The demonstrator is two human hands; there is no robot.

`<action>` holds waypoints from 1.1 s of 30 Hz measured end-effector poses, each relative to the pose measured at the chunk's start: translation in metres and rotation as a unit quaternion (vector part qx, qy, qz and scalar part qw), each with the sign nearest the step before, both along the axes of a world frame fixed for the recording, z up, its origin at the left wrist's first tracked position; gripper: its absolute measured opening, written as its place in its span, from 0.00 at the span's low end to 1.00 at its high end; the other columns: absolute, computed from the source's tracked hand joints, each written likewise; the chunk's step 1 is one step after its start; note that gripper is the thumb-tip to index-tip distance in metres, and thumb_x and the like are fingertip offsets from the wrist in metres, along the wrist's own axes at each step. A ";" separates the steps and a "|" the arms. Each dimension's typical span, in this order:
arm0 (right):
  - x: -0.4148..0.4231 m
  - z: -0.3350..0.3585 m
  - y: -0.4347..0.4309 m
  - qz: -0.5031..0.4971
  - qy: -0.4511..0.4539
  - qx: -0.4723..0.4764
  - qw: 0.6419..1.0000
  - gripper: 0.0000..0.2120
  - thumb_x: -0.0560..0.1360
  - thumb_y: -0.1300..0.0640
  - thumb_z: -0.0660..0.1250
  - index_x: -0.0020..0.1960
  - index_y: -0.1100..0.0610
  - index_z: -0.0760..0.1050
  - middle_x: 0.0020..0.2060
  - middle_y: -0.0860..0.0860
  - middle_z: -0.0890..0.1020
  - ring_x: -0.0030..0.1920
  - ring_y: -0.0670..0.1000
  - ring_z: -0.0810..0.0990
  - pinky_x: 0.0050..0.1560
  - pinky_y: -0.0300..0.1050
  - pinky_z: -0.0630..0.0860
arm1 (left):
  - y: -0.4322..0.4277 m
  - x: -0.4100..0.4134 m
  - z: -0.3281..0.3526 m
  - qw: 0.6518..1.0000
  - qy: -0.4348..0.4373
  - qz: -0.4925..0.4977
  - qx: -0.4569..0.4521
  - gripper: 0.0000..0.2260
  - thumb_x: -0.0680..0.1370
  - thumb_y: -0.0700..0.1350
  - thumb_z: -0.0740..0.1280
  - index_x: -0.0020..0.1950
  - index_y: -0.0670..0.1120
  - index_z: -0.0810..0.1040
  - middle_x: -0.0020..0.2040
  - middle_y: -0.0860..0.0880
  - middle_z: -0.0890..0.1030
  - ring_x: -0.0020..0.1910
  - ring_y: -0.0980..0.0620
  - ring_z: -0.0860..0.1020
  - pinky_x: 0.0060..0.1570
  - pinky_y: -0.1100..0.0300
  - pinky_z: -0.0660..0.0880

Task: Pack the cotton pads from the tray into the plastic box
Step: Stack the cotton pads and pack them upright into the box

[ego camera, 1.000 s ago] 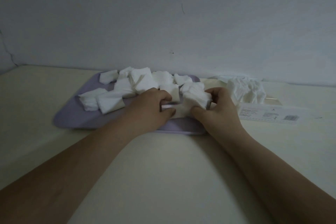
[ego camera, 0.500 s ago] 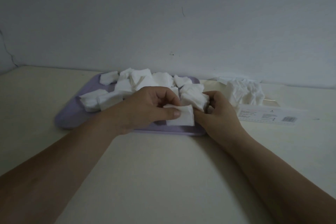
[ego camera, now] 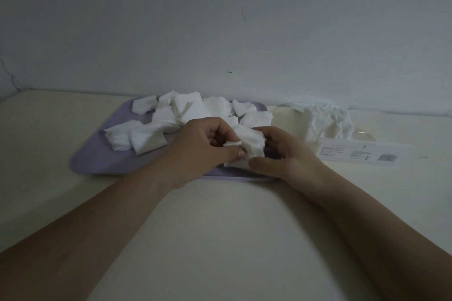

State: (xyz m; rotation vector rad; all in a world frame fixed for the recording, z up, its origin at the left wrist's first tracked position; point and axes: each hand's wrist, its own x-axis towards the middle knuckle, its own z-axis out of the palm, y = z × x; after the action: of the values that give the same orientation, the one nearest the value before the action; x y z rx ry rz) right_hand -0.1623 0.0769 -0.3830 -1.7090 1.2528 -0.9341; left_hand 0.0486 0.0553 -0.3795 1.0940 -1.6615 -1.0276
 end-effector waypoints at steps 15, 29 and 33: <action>0.002 -0.001 0.004 -0.025 0.057 -0.057 0.996 0.27 0.72 0.67 0.74 0.67 0.46 0.75 0.56 0.46 0.84 0.57 0.47 0.83 0.63 0.52 0.79 | -0.003 0.001 -0.002 0.994 -0.100 -0.036 0.013 0.20 0.65 0.47 0.85 0.54 0.51 0.83 0.39 0.44 0.82 0.36 0.54 0.74 0.39 0.53 0.71; 0.015 0.011 0.008 -0.036 0.023 0.028 0.999 0.38 0.75 0.75 0.59 0.75 0.42 0.57 0.52 0.38 0.72 0.41 0.26 0.77 0.40 0.23 0.72 | 0.001 -0.012 -0.005 0.995 -0.095 -0.042 0.006 0.23 0.68 0.46 0.82 0.58 0.49 0.79 0.46 0.43 0.86 0.42 0.47 0.84 0.51 0.48 0.82; 0.015 0.006 0.005 -0.093 -0.010 0.018 0.995 0.37 0.75 0.72 0.59 0.79 0.47 0.60 0.68 0.43 0.73 0.63 0.38 0.76 0.62 0.32 0.73 | 0.000 -0.009 -0.004 0.994 -0.102 -0.035 -0.002 0.16 0.72 0.41 0.79 0.57 0.47 0.79 0.28 0.53 0.75 0.27 0.60 0.69 0.33 0.66 0.68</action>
State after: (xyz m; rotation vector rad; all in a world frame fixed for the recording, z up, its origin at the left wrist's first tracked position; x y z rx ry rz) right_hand -0.1474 0.0817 -0.3772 -1.5712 1.4242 -1.0287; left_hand 0.0393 0.0550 -0.3831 1.1776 -1.8742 -0.9830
